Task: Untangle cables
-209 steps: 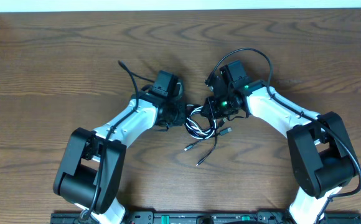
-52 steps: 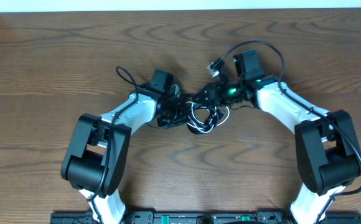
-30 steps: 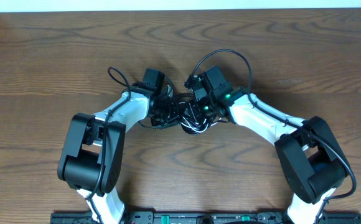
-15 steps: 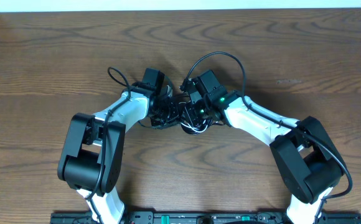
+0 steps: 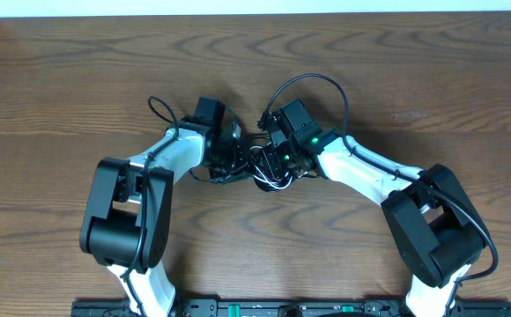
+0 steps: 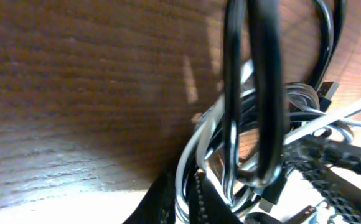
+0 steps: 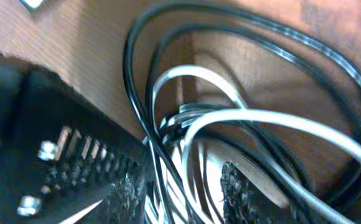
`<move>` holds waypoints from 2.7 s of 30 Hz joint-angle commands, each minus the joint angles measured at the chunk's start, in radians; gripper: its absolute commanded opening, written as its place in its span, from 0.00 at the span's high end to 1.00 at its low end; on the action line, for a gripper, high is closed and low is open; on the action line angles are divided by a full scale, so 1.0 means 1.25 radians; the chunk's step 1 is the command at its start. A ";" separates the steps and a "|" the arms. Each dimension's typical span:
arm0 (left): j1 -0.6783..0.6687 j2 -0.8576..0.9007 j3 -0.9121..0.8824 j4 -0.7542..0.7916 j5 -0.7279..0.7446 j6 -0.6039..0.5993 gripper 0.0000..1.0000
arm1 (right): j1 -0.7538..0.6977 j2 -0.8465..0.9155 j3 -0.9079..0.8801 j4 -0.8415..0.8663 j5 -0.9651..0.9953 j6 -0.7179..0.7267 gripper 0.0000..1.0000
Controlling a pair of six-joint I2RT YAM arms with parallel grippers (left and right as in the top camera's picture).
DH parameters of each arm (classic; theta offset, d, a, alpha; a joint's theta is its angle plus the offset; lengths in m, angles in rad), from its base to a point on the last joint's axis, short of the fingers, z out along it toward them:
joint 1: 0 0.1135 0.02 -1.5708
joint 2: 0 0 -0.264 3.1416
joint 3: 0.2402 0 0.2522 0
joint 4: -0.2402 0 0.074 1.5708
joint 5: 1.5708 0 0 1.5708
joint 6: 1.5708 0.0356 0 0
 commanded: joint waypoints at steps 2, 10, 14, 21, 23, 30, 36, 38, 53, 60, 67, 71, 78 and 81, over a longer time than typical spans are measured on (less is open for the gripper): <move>0.025 0.002 -0.012 -0.007 0.021 0.042 0.70 | -0.024 0.011 0.060 -0.063 -0.065 -0.023 0.62; 0.039 -0.108 0.001 -0.010 0.000 0.039 0.55 | -0.072 0.011 0.179 -0.200 -0.159 -0.067 0.52; 0.033 -0.143 0.001 -0.016 -0.038 0.038 0.55 | -0.109 0.011 0.189 -0.254 -0.155 -0.066 0.51; -0.005 -0.140 0.001 -0.009 -0.171 0.017 0.56 | -0.132 0.011 0.185 -0.340 -0.061 -0.066 0.49; -0.018 -0.139 0.001 -0.002 -0.188 0.017 0.56 | -0.128 0.011 0.183 -0.350 -0.046 -0.066 0.49; -0.080 -0.130 0.000 0.019 -0.263 0.013 0.56 | -0.103 0.012 0.152 -0.362 0.041 -0.065 0.48; -0.108 -0.098 0.000 0.052 -0.276 0.011 0.56 | -0.087 0.012 0.132 -0.357 0.048 -0.065 0.51; -0.111 -0.081 0.000 0.062 -0.276 0.007 0.56 | -0.083 0.012 0.122 -0.348 0.048 -0.065 0.52; -0.146 -0.041 0.000 0.124 -0.276 -0.004 0.56 | -0.077 0.012 0.062 -0.295 0.090 -0.028 0.60; -0.168 -0.040 -0.002 0.128 -0.315 -0.004 0.61 | -0.077 0.020 0.062 -0.294 0.090 -0.029 0.55; -0.169 -0.040 -0.004 0.127 -0.321 -0.004 0.62 | -0.103 0.024 0.062 -0.302 0.107 -0.030 0.55; -0.169 -0.040 -0.004 0.127 -0.321 -0.004 0.62 | -0.110 0.024 0.061 -0.321 0.178 -0.032 0.55; -0.169 -0.040 -0.004 0.127 -0.321 -0.004 0.57 | -0.103 0.024 0.052 -0.319 0.186 -0.034 0.56; -0.169 -0.040 -0.004 0.128 -0.321 -0.004 0.55 | -0.103 0.024 0.052 -0.314 0.186 -0.038 0.57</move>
